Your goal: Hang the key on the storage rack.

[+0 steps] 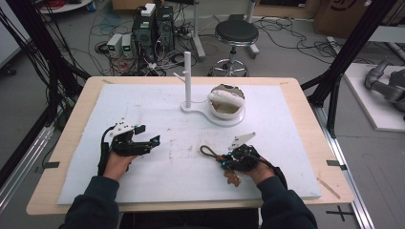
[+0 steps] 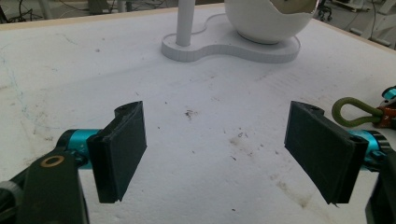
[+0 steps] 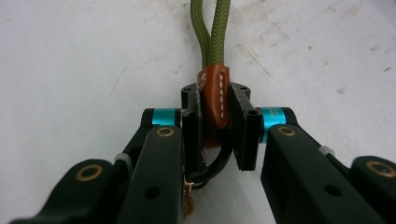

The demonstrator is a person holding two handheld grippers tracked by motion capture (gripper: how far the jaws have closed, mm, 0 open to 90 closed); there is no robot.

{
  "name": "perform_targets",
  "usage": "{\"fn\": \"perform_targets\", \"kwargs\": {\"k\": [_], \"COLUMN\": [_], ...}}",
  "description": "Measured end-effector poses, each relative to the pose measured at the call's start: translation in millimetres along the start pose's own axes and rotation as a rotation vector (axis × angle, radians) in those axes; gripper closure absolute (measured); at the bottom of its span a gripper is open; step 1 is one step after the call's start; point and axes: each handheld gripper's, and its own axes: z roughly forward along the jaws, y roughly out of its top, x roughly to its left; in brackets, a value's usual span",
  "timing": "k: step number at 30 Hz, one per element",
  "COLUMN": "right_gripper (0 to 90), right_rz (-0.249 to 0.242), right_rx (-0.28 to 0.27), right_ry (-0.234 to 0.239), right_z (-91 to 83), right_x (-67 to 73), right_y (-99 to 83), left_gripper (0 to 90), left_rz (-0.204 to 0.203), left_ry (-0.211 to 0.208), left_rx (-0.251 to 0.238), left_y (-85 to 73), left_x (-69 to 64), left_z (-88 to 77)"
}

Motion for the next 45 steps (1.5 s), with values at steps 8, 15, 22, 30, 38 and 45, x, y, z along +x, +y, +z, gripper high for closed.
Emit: {"fn": "perform_targets", "kwargs": {"k": [8, 15, 22, 30, 38, 45], "right_gripper": [78.9, 78.9, 78.9, 78.9, 78.9, 78.9], "right_rz": [0.021, 0.070, 0.124, 0.130, 0.112, 0.123], "right_rx": [-0.011, -0.201, -0.323, -0.424, -0.498, -0.539], "right_ry": [0.006, 0.013, 0.005, 0.031, -0.023, -0.077], "right_z": [-1.4, -15.5, -20.4, -23.7, -27.2, -22.0], "right_x": [-2.7, -13.8, -23.9, -28.7, -34.4, -39.9], "right_y": [0.7, 8.5, 25.0, 64.6, 106.4, 139.8], "left_gripper": [20.8, 20.9, 20.9, 20.9, 20.9, 20.9], "left_rz": [-0.003, -0.001, -0.005, -0.009, -0.008, -0.003], "left_ry": [0.005, 0.005, 0.009, 0.013, 0.008, 0.003], "left_rx": [-0.006, -0.024, -0.042, -0.046, -0.047, -0.044], "left_y": [0.2, 0.8, 1.5, 1.5, 1.5, 1.3], "left_x": [1.0, 2.2, 6.1, 7.9, 8.2, 7.6], "left_z": [-0.7, -3.0, -6.1, -6.9, -6.8, -5.6]}}
